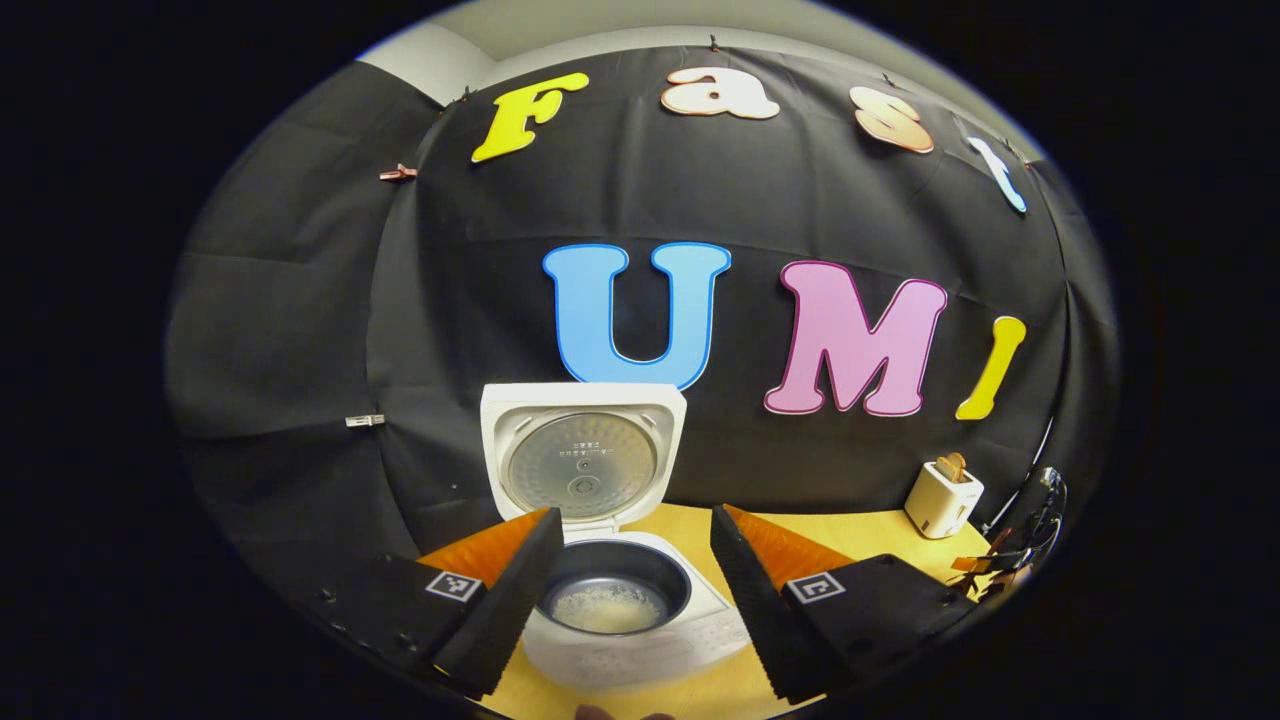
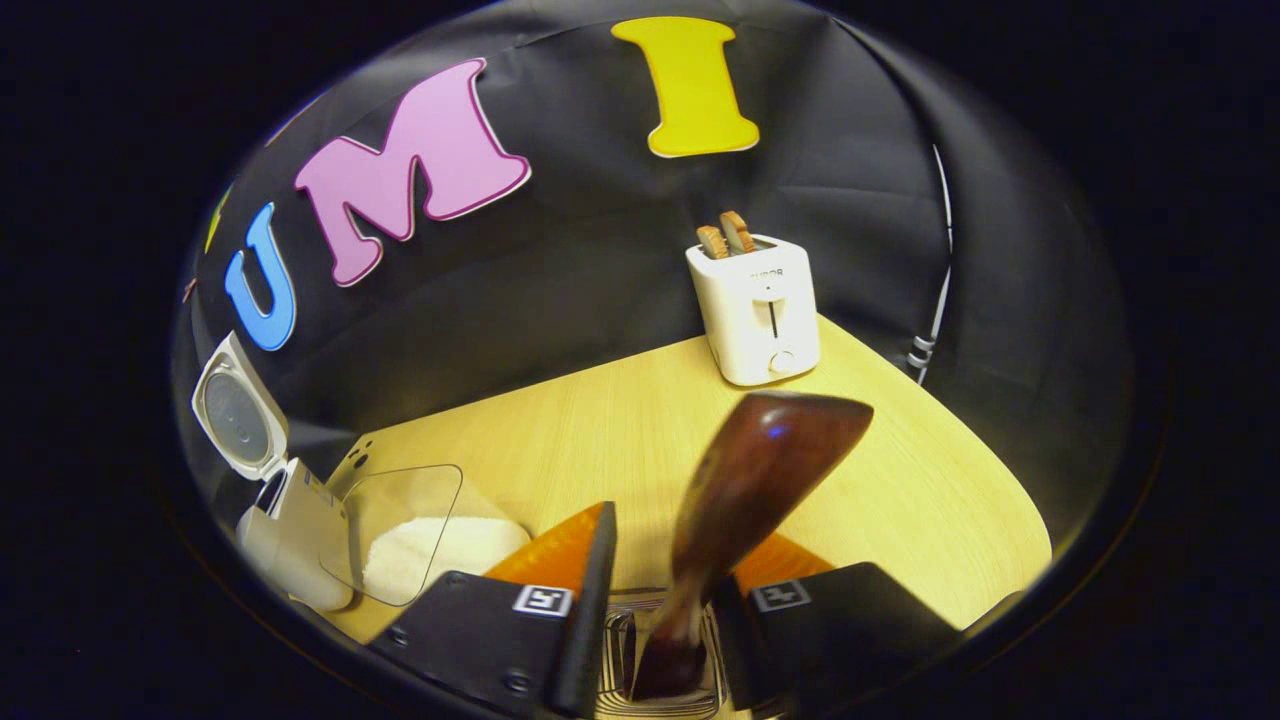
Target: Close the left gripper, press the button to open the rice cooker; take a wooden spoon from the chopstick holder with the right hand, scoop a spoonful of rice and pour it into the rice cooker, then put the wooden spoon back into the chopstick holder.
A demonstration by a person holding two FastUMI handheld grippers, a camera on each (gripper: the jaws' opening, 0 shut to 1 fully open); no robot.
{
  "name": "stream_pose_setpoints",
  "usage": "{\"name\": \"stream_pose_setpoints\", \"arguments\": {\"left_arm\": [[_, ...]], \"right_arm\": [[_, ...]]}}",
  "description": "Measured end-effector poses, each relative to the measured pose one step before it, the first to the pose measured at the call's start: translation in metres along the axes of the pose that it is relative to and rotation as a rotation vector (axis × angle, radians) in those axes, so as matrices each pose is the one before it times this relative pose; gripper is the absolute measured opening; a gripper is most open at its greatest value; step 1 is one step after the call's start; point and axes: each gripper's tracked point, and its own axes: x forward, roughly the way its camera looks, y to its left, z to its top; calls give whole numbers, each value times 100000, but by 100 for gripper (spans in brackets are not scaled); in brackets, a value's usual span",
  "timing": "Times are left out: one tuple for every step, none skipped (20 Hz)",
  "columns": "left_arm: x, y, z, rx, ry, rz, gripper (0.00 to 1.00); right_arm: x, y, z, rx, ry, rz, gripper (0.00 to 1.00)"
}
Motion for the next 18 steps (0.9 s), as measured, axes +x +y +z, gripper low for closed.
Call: {"name": "stream_pose_setpoints", "arguments": {"left_arm": [[91,-72,-52,-85,22,-82,95],[111,-148,43,-108,-108,-379,95],[124,-122,-25,-53,-107,-268,95],[93,-65,31,-126,-242,-335,95],[183,-114,-36,-359,-117,-474,95],[266,-85,18,-376,-95,-453,95],[245,-192,-70,-489,40,-764,95],[275,-226,82,-674,-119,-841,95],[244,-150,110,-571,-408,-714,95],[276,-167,247,-388,-698,-659,95],[340,-113,255,-187,-815,-693,95],[322,-123,411,158,-978,-602,95],[440,22,354,307,-1242,-502,95],[470,-5,489,468,-1219,-416,95],[508,129,560,661,-1591,-243,95],[651,213,861,937,-2028,44,95],[758,355,913,1148,-2416,246,95],[932,354,1116,1407,-2919,242,95]], "right_arm": [[100,-213,103,1046,62,-661,44],[-156,-407,134,483,-1,-1159,58],[-294,-450,150,308,-338,-945,76],[-408,-419,266,361,-582,-1173,81],[-491,-462,352,466,-789,-960,84],[-435,-358,288,311,-713,-919,89],[-708,-551,405,290,-1025,-1134,89],[-595,-342,530,282,-1347,-758,89],[-731,-298,529,401,-1232,-361,89],[-788,-234,520,467,-808,-239,94],[-770,-215,362,-33,-784,-527,97],[-765,-368,671,-606,-1080,-853,98],[-817,-210,551,-581,-859,-589,98],[-791,-11,598,-488,-894,-414,98],[-778,-2,685,-673,-1176,-170,98],[-749,43,814,-990,-1444,-130,98],[-811,-6,773,-1153,-1510,-302,98],[-683,229,811,-1002,-1480,441,98]]}}
